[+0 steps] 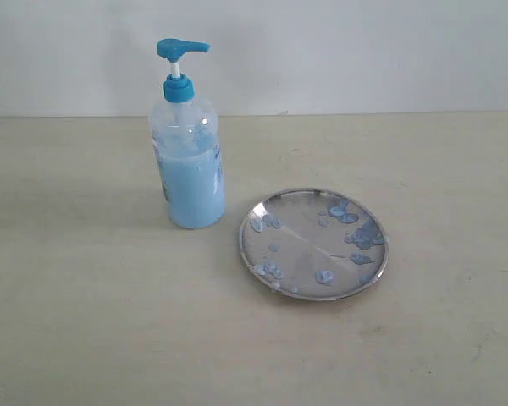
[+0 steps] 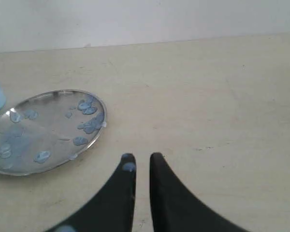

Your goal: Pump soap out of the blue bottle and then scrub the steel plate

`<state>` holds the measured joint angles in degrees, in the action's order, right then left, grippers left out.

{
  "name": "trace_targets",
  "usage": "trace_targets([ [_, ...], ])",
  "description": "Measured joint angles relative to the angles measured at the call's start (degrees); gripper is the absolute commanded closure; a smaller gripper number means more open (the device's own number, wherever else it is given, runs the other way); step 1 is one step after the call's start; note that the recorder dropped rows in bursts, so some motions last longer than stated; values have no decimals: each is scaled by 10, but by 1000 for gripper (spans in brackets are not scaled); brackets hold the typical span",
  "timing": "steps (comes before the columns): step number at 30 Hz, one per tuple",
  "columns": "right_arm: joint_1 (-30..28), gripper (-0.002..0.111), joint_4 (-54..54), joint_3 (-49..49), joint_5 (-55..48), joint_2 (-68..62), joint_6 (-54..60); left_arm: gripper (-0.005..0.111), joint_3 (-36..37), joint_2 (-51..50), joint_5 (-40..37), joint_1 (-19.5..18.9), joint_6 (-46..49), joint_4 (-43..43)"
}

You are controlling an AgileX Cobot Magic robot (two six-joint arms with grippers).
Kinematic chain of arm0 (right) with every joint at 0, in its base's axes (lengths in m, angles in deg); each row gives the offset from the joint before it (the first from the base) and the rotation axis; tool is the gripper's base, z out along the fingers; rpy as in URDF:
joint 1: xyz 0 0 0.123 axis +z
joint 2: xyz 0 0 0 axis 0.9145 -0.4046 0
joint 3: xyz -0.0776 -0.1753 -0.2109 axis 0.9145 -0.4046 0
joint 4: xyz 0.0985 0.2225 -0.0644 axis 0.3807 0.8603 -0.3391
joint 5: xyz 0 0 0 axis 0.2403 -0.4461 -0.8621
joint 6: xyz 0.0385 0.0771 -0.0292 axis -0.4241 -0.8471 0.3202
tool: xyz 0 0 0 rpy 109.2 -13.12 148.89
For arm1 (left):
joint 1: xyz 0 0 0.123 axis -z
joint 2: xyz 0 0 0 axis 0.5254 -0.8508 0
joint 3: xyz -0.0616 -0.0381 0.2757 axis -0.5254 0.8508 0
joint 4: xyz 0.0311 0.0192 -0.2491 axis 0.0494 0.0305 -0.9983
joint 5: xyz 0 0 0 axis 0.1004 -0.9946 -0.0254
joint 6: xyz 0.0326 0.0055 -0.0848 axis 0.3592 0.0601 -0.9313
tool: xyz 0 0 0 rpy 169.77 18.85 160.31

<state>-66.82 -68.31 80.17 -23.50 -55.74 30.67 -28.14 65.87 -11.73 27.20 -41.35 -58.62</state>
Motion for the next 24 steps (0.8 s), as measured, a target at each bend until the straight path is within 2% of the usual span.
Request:
trace_targets([
  [2, 0, 107, 0, 0, 0, 0, 0, 102, -80, -56, -5, 0, 1, 67],
  [6, 0, 107, 0, 0, 0, 0, 0, 102, -253, -268, -29, 22, 5, 273],
  [9, 0, 107, 0, 0, 0, 0, 0, 102, -311, -445, 17, 58, 6, 327],
  [13, 0, 107, 0, 0, 0, 0, 0, 102, -280, -611, 164, 125, 6, 344],
  [16, 0, 107, 0, 0, 0, 0, 0, 102, -229, -687, 279, 179, 8, 348],
  [19, 0, 107, 0, 0, 5, 0, 0, 102, -180, -755, 404, 227, 49, 353],
  [22, 0, 107, 0, 0, 11, 0, 0, 102, -164, -830, 497, 251, 98, 353],
  [24, 0, 107, 0, 0, 14, 0, 0, 102, -167, -874, 527, 254, 108, 353],
])
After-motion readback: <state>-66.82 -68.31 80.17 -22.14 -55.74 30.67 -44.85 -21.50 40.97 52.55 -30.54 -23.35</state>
